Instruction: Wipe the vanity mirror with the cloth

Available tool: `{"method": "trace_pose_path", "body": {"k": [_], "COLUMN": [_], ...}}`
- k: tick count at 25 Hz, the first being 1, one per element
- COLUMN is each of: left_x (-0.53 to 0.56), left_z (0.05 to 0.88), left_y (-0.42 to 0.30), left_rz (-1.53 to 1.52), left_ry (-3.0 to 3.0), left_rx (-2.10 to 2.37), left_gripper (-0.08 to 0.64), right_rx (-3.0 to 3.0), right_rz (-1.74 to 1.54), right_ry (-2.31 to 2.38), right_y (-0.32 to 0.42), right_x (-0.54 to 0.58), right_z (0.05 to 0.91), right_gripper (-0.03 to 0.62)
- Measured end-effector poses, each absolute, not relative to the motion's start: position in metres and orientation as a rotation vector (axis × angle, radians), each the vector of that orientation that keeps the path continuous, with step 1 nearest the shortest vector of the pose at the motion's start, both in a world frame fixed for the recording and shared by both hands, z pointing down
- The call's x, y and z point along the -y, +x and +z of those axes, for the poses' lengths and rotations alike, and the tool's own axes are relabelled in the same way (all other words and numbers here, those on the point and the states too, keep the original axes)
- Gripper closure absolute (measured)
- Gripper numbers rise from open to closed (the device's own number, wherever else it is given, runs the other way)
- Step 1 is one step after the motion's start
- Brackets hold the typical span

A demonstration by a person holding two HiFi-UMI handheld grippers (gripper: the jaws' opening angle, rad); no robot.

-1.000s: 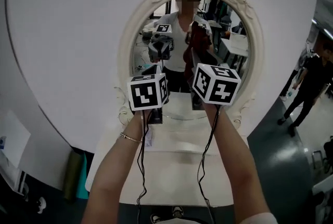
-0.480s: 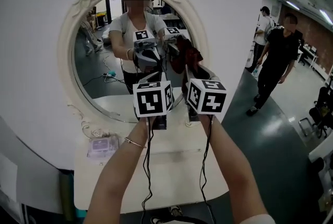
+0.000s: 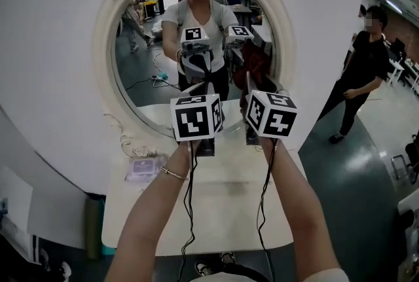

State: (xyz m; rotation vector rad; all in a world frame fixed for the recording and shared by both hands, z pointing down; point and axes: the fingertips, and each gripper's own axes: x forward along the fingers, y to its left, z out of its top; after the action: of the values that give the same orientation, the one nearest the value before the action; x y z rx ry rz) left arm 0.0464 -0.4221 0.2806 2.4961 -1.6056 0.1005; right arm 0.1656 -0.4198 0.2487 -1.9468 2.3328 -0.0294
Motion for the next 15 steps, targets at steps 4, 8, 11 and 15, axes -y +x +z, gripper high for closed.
{"method": "trace_pose_path", "body": {"k": [4,8,11,15], "left_x": [0.419,0.415,0.412,0.410], "left_z": [0.282,0.288,0.292,0.299], "left_y": [0.006,-0.046,-0.088,-0.156], "left_rz": [0.086,0.070,0.061,0.039], "left_ry": [2.450,2.385,2.342,2.260], "left_rx": [1.663,1.733,1.776,1.851], "left_gripper": [0.557,0.557,0.557,0.557], "right_rx": [-2.384,-2.452,-2.472,-2.492], "right_rz": [-0.042,-0.031,-0.019,0.031], "right_ry": [-1.883,-1.807,-1.771,-1.724], "right_y": [0.121,0.062,0.023,-0.036], "right_x": [0.421,0.422,0.422,0.422], "right_z": [0.252,0.254,0.254,0.254], "right_gripper": [0.529,0.529,0.529,0.529]}}
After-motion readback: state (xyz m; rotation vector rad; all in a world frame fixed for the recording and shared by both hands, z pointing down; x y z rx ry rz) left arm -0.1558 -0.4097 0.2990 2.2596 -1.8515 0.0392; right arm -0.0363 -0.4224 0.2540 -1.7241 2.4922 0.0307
